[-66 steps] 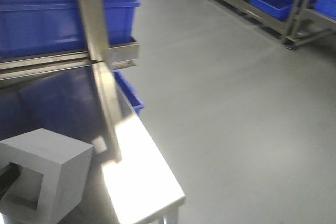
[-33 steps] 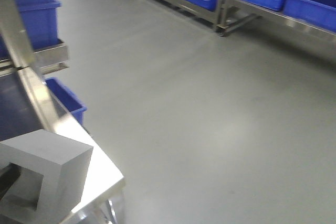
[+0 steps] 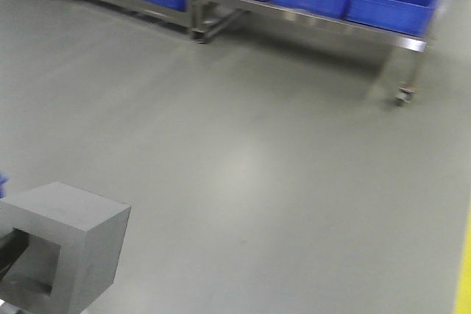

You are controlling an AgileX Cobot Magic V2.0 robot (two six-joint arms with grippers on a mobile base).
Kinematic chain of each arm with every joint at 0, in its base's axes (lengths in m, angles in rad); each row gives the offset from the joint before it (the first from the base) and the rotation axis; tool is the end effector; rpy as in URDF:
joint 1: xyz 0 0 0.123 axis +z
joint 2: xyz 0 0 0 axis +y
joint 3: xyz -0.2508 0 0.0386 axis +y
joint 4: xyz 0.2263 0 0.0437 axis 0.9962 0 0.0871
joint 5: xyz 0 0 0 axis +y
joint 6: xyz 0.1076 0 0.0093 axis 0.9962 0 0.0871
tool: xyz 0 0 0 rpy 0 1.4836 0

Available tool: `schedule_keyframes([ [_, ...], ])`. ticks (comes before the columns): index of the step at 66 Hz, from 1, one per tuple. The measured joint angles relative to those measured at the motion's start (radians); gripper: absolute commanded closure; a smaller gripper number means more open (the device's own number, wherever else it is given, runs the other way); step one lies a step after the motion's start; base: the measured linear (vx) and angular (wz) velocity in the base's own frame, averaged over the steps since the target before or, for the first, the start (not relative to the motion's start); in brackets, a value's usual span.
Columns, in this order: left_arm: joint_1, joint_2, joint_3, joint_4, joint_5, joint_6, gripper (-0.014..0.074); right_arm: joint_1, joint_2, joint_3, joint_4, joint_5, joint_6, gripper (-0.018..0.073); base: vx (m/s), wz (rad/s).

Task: Sort gray base to blue bin
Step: 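Drive the base away from the table holding the block in the left gripper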

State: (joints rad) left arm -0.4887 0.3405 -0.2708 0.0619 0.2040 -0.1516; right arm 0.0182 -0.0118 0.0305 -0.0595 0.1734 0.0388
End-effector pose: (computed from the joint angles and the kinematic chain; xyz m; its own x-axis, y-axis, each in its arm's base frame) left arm 0.0990 -0.0511 0.2509 -0.2044 0.0058 -0.9789 0.4418 0.8929 -0.0870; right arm 0.0832 0.0004 0.1867 -0.1042 -0.0217 -0.9943 -0.0101 0.9997 -0.0208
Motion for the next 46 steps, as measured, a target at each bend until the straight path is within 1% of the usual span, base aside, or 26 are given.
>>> schedule_keyframes([
  [30, 0.0, 0.0, 0.0, 0.0, 0.0, 0.0, 0.0602, 0.0, 0.0, 0.0, 0.0, 0.0, 0.0, 0.0568, -0.02, -0.83],
  [46, 0.0, 0.0, 0.0, 0.0, 0.0, 0.0, 0.0602, 0.0, 0.0, 0.0, 0.0, 0.0, 0.0, 0.0568, 0.06, -0.65],
])
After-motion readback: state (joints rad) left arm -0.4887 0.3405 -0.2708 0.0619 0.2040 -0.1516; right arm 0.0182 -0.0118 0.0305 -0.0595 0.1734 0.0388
